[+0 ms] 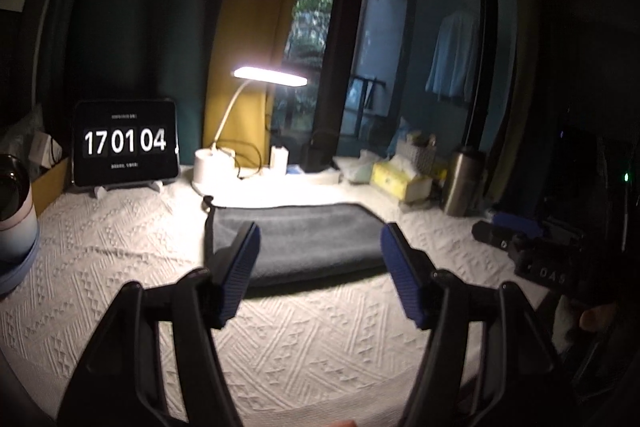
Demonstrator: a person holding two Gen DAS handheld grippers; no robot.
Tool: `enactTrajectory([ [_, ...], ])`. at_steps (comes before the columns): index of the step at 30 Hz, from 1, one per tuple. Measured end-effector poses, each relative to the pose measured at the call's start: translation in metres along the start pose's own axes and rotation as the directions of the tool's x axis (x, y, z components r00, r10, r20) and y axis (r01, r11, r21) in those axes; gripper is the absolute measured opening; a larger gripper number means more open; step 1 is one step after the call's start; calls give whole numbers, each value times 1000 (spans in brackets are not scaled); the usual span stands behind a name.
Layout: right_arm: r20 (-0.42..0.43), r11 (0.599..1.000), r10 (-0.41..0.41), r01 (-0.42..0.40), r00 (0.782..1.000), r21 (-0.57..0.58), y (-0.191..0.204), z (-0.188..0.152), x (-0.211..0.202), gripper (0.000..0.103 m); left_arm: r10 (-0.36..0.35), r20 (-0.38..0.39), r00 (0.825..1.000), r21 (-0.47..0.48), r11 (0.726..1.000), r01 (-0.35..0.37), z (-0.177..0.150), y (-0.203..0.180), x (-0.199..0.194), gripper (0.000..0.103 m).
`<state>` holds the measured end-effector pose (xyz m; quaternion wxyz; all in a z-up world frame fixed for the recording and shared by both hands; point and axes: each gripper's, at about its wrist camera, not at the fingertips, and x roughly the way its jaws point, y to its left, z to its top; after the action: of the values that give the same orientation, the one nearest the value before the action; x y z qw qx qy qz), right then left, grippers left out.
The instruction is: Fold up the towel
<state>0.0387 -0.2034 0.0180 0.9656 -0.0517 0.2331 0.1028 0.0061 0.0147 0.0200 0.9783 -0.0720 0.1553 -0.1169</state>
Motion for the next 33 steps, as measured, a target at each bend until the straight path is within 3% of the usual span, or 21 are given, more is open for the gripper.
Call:
enactTrajectory([
  [7, 99, 999, 0, 4, 995, -39, 13, -4, -29, 53, 23, 112, 993, 1, 1000, -23, 6, -4, -30, 65],
  [9, 122, 999, -5, 10, 992, -45, 16, -5, -36, 53, 32, 128, 991, 1, 999, -33, 7, -3, -36, 74],
  [11, 140, 999, -3, 9, 990, -37, 16, -5, -42, 53, 38, 151, 988, -6, 999, -37, 6, 0, -43, 93],
  [12, 150, 999, -5, 10, 989, -36, 16, -6, -46, 53, 40, 162, 986, -10, 999, -38, 6, 1, -45, 94],
  [16, 178, 999, -20, 28, 984, -43, 19, -7, -56, 54, 64, 193, 979, 2, 998, -65, 3, 3, -55, 95],
  [20, 199, 997, -24, 37, 980, -62, 23, -9, -60, 56, 160, 200, 967, 13, 986, -166, 3, 1, -56, 96],
  [33, 196, 998, -9, 21, 981, -60, 28, -8, -57, 57, 152, 201, 968, 20, 987, -159, 1, 3, -56, 97],
])
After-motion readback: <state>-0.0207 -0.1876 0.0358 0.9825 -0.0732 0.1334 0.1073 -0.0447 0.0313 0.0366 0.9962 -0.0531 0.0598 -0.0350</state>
